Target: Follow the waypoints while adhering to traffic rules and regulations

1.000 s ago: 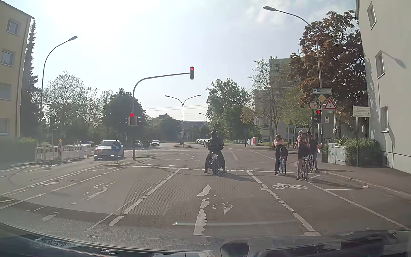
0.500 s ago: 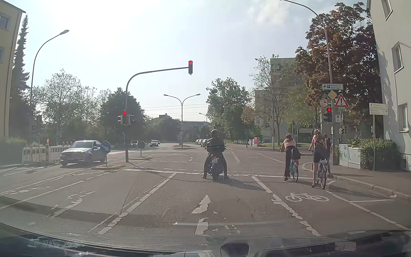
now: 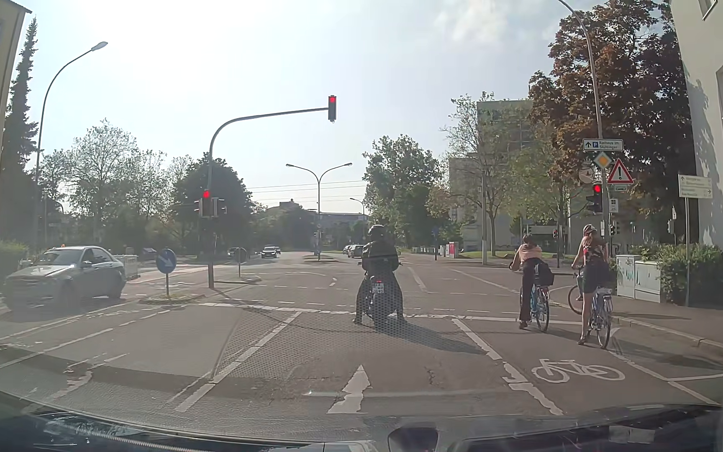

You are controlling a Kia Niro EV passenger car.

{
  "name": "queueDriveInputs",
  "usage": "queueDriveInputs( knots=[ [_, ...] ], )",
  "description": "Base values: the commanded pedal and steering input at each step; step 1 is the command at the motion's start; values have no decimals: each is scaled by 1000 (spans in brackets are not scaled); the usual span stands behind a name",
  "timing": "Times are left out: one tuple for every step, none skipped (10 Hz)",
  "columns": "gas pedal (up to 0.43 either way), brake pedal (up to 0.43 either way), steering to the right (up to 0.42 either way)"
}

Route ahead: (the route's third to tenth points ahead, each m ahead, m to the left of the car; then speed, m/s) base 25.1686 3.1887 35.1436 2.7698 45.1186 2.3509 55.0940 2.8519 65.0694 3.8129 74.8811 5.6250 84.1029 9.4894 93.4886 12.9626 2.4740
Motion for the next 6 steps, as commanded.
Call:
queueDriveInputs(
  knots=[
    [0, 195, -1],
    [0, 189, -1],
    [0, 189, -1],
    [0, 183, -1],
    [0, 183, -1],
    [0, 183, 0]
  ],
)
